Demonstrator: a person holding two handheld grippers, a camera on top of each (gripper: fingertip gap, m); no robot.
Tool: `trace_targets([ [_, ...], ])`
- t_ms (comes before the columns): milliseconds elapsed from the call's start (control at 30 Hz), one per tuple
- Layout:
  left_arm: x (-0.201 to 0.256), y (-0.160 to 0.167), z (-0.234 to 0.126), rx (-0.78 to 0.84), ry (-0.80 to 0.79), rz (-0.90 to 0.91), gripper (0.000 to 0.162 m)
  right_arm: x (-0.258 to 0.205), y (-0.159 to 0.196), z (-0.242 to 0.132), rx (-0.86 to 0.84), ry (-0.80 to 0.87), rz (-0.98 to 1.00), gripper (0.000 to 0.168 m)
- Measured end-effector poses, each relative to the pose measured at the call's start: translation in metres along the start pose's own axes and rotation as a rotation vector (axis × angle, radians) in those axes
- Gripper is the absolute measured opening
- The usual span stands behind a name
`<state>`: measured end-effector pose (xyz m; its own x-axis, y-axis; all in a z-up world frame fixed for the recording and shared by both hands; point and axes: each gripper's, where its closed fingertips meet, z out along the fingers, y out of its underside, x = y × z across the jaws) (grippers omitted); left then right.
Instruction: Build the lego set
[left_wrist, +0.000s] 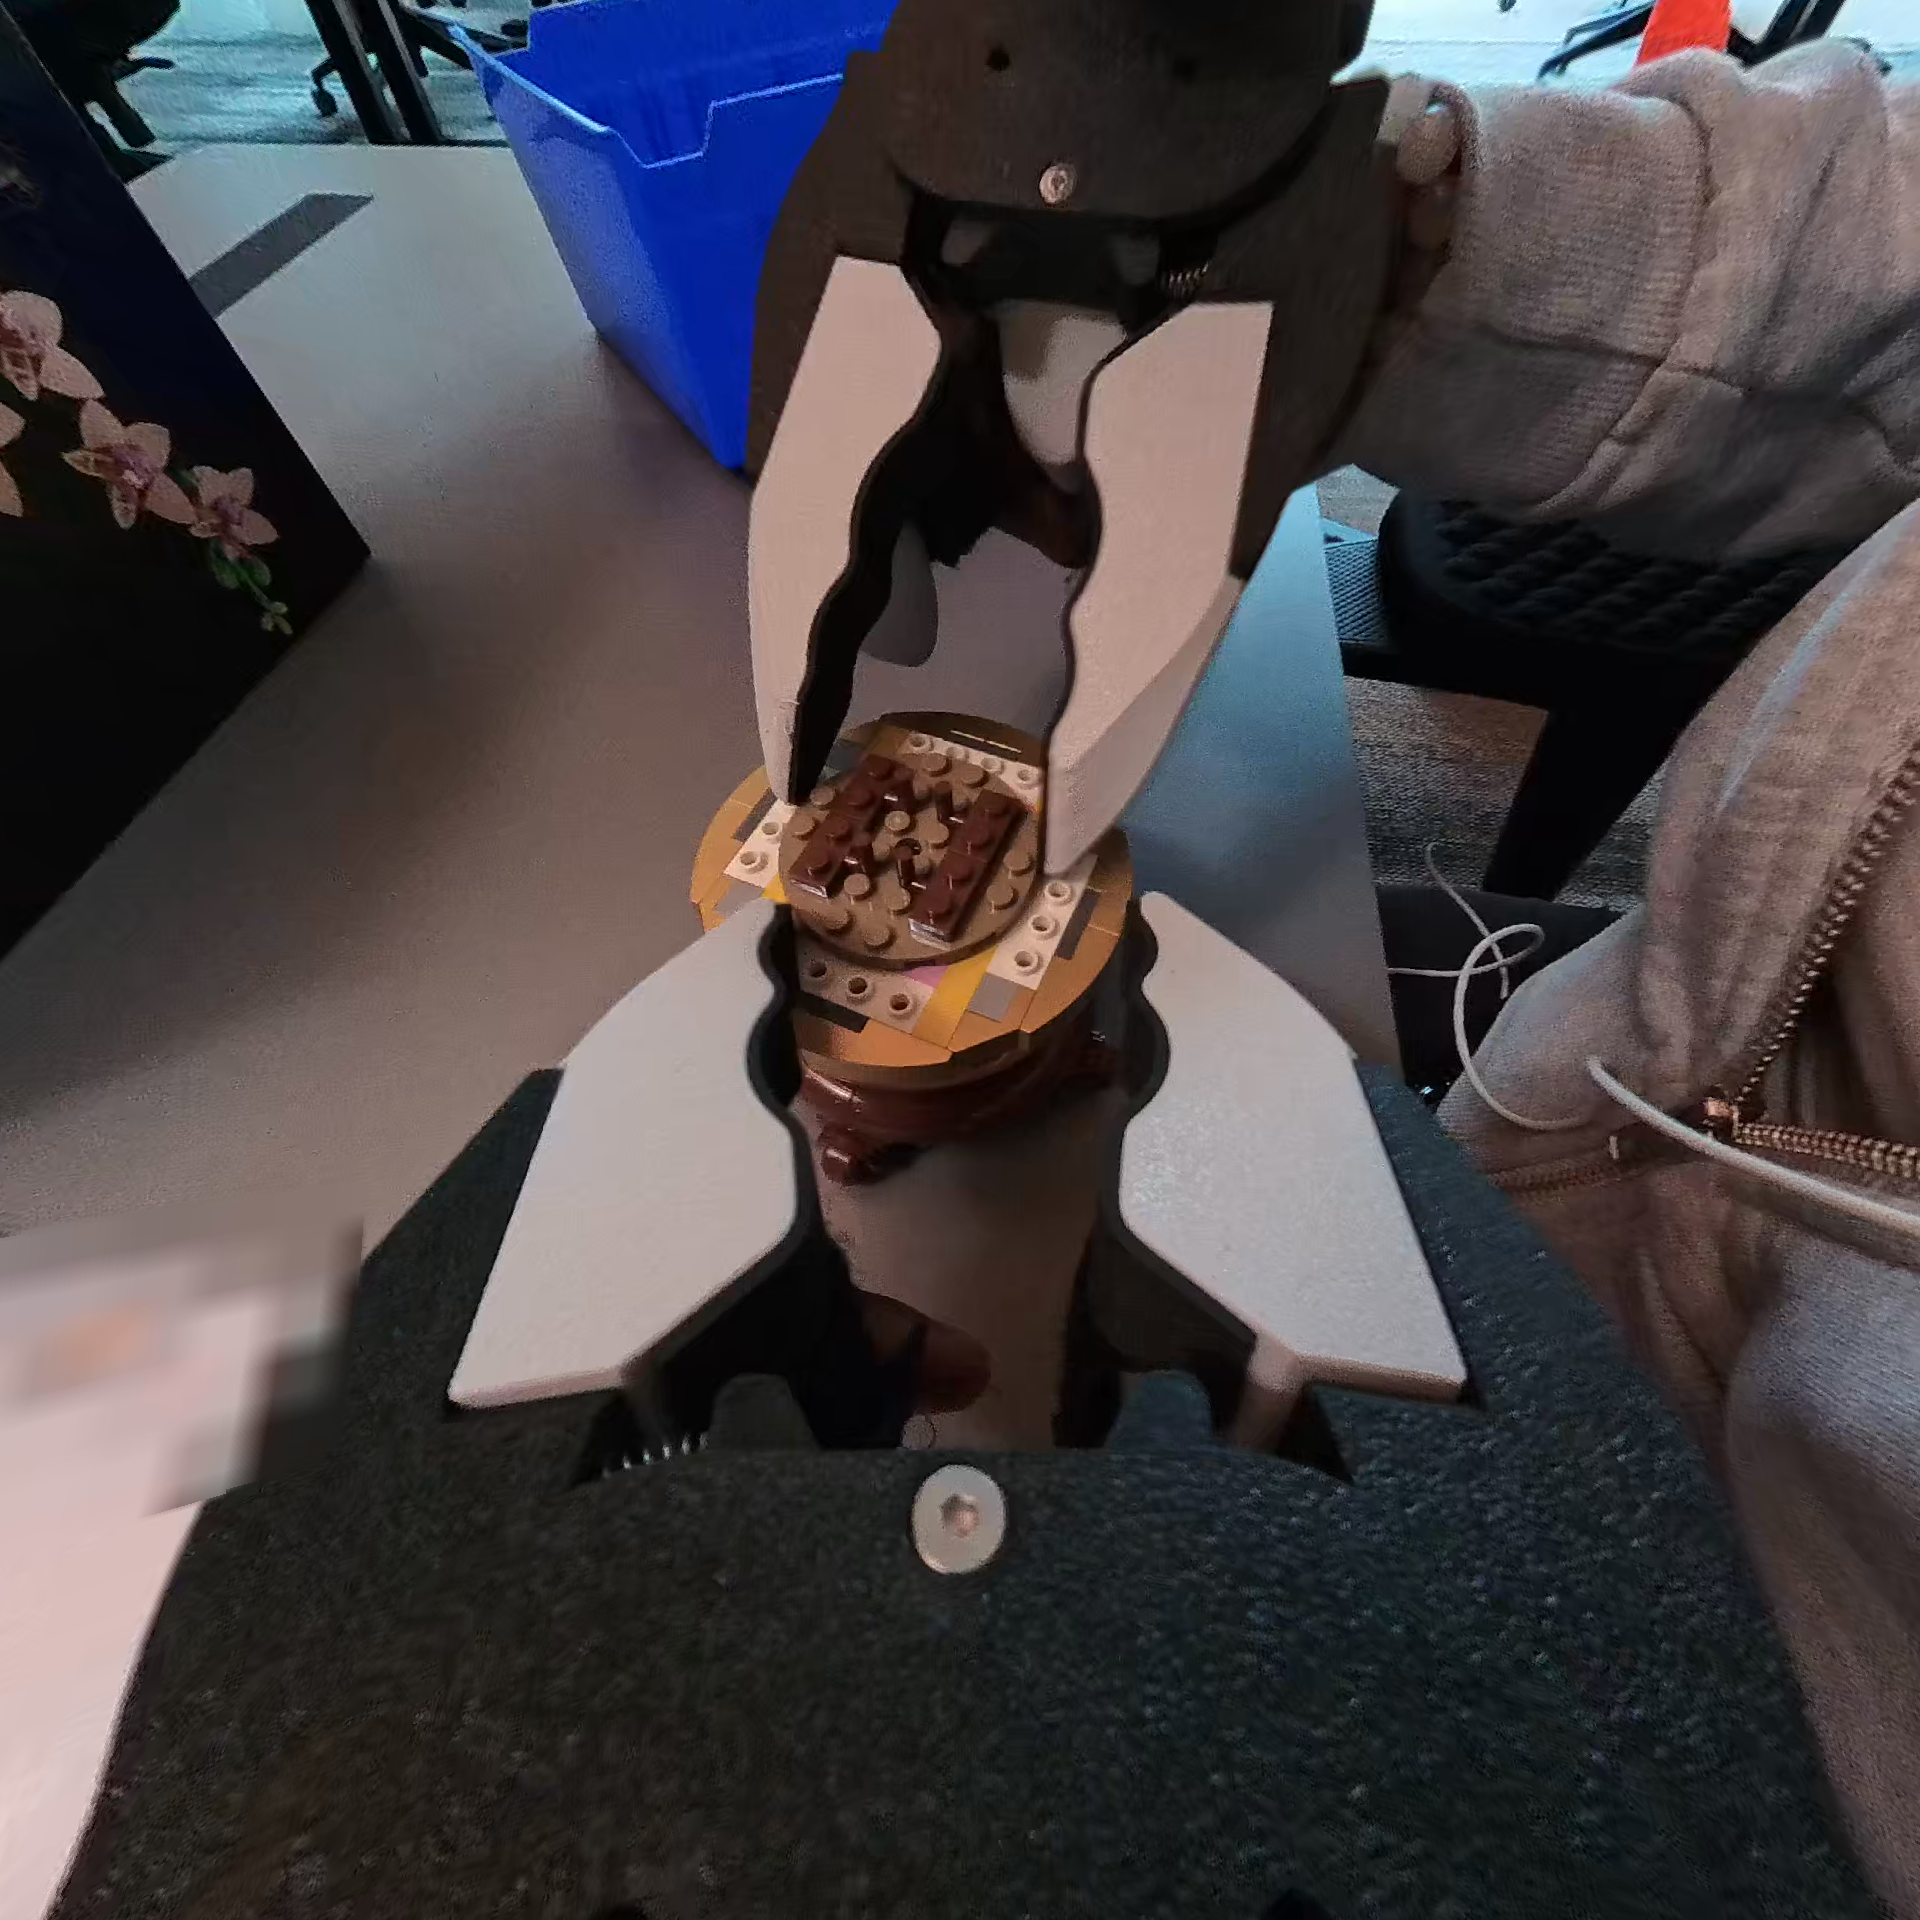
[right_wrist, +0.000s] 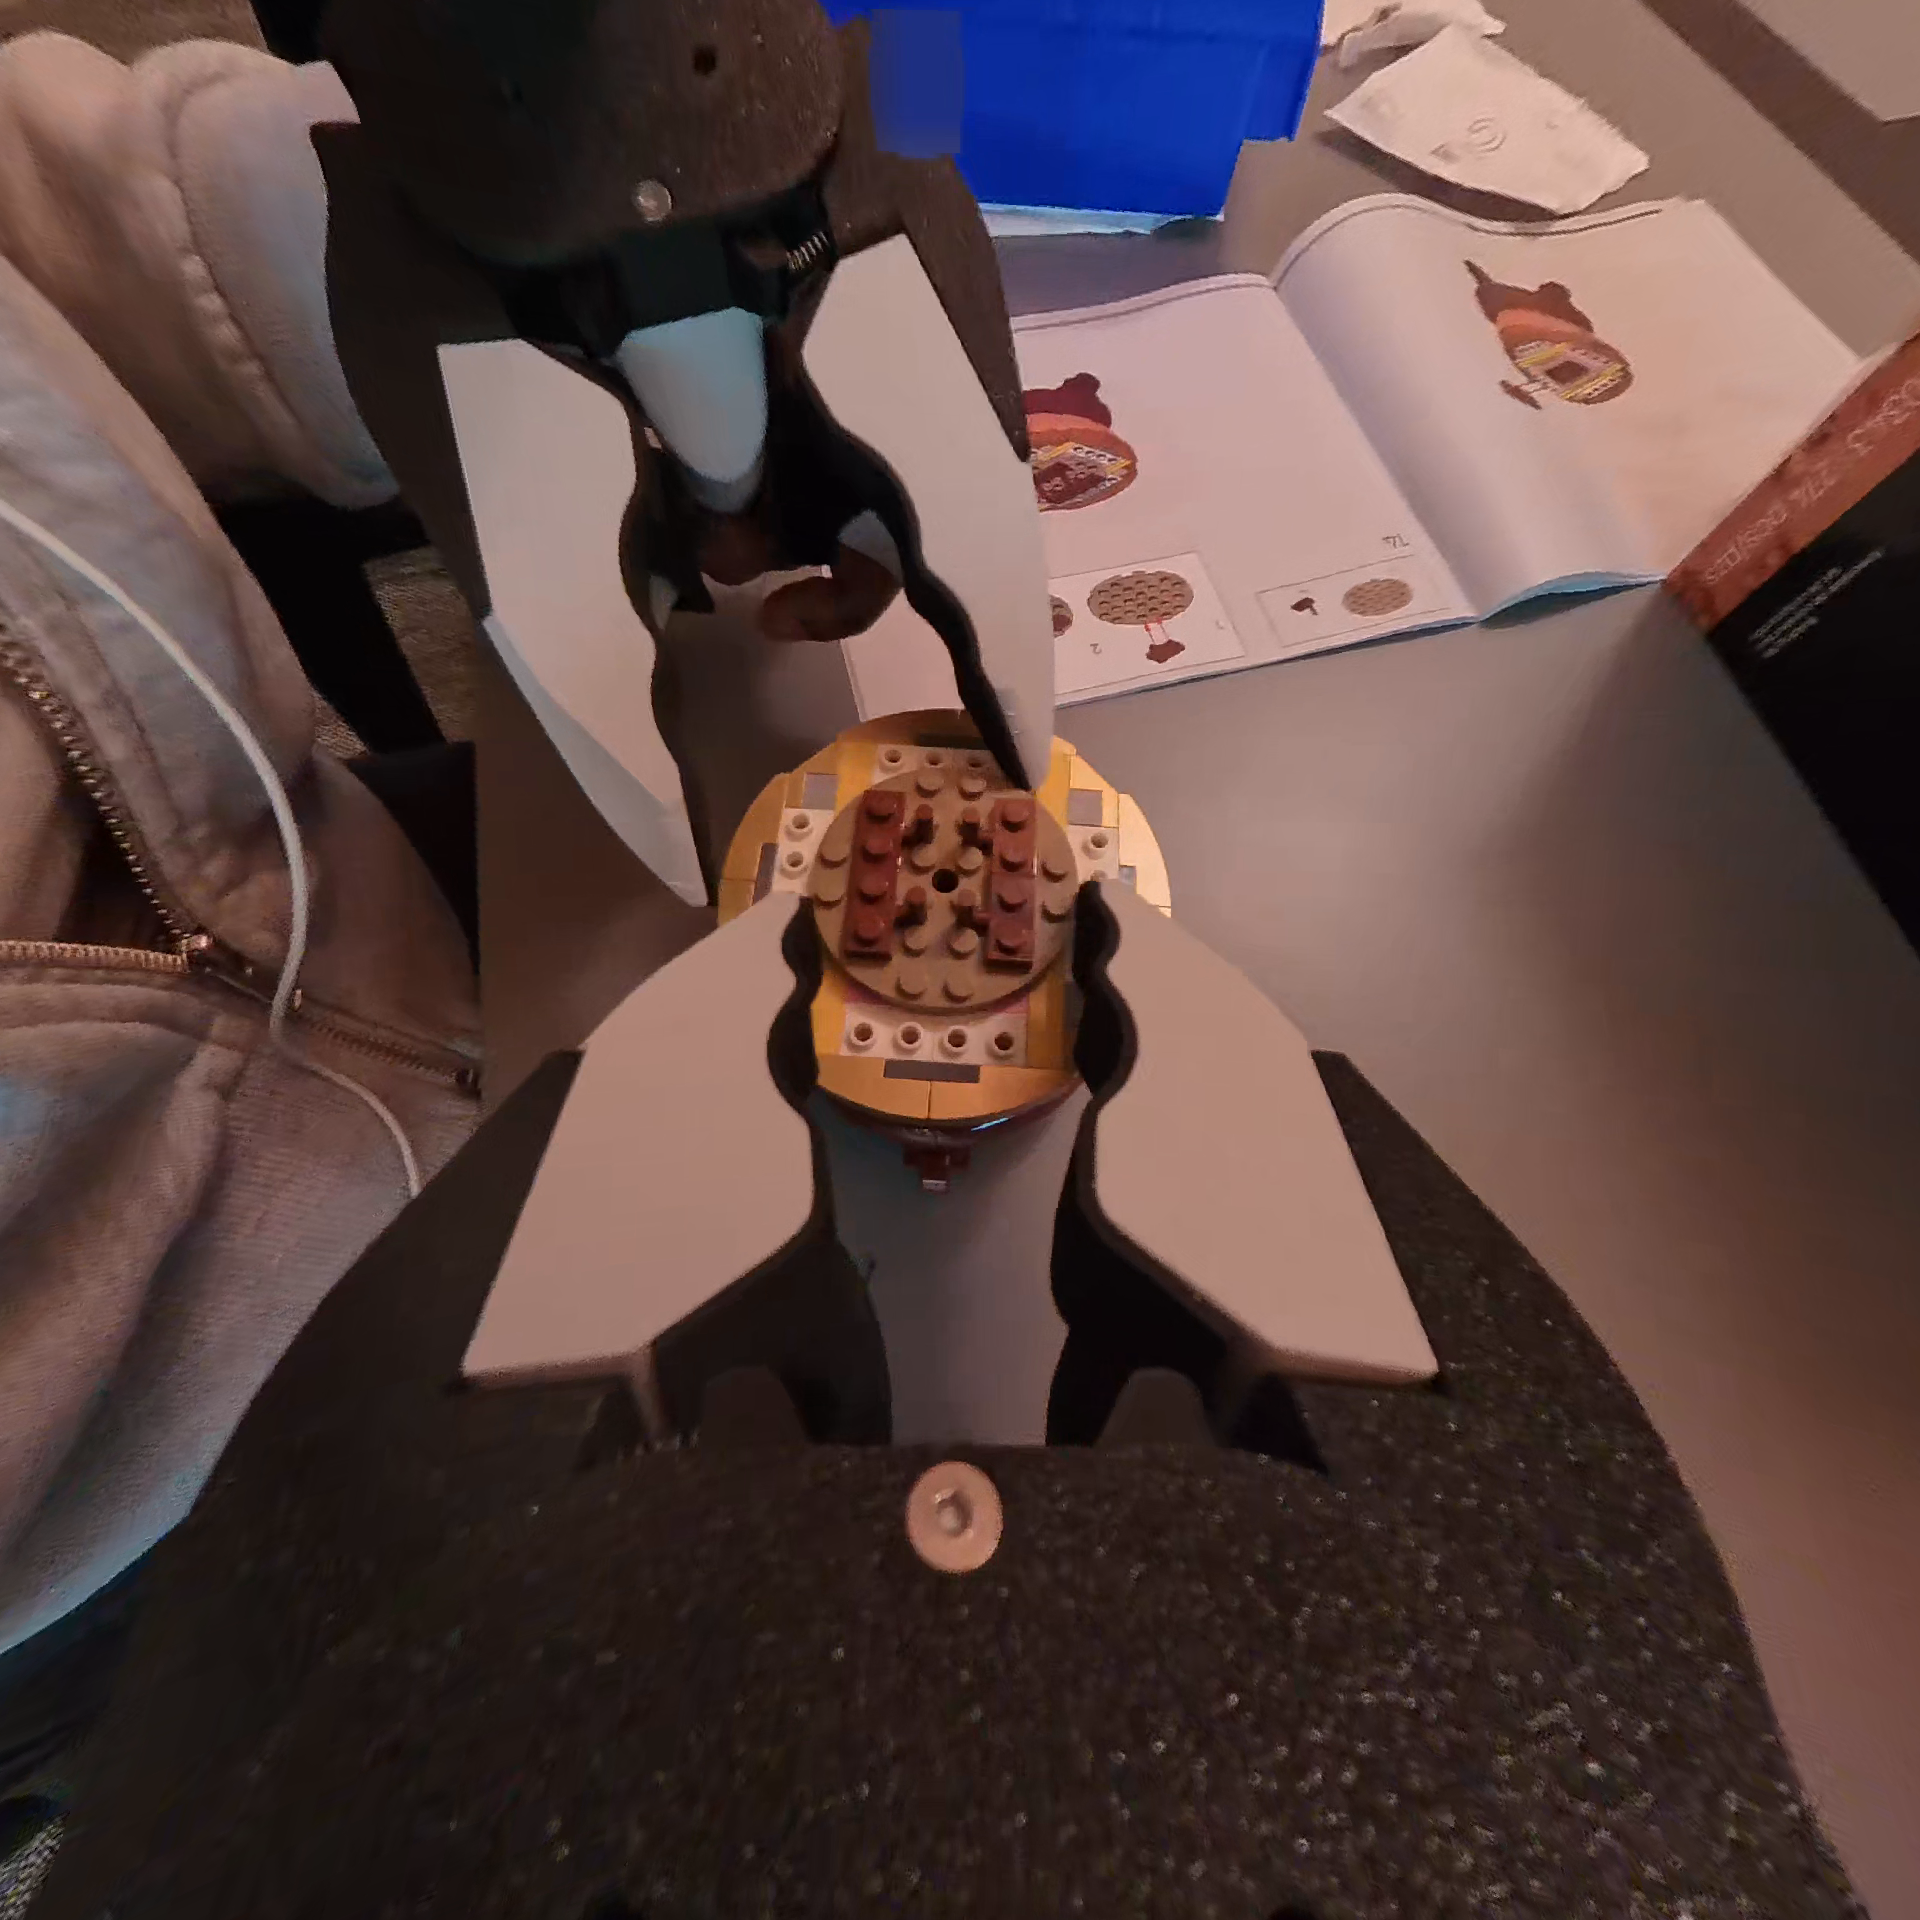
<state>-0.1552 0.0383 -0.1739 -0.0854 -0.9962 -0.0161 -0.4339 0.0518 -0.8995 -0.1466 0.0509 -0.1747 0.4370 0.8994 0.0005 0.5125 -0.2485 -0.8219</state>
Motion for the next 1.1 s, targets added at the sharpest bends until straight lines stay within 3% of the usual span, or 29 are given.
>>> trace_targets([
  [500,0.000,0.000,-0.001,0.000,0.012,-0.019,0.059,-0.001,-0.001,-0.001,0.067,-0.026,0.045,0.047],
  [567,-0.001,-0.001,-0.001,0.000,0.005,-0.016,0.057,-0.001,0.000,-0.002,0.062,-0.039,0.053,0.064],
  [600,-0.003,0.000,-0.002,-0.001,-0.006,-0.017,0.059,-0.001,0.001,-0.001,0.053,-0.040,0.054,0.065],
  [667,-0.004,0.000,-0.004,-0.002,-0.013,-0.011,0.059,-0.001,0.001,0.000,0.055,-0.034,0.025,0.059],
  [700,-0.004,0.001,-0.004,0.000,-0.013,-0.013,0.059,0.000,-0.001,0.000,0.061,-0.026,0.006,0.049],
  [1000,-0.017,0.001,-0.003,0.041,-0.086,-0.025,0.054,0.016,-0.003,-0.002,0.051,-0.201,-0.248,0.039],
  [1100,-0.026,0.001,-0.009,0.035,-0.122,-0.058,0.054,0.018,-0.006,-0.006,0.050,-0.217,-0.212,0.055],
])
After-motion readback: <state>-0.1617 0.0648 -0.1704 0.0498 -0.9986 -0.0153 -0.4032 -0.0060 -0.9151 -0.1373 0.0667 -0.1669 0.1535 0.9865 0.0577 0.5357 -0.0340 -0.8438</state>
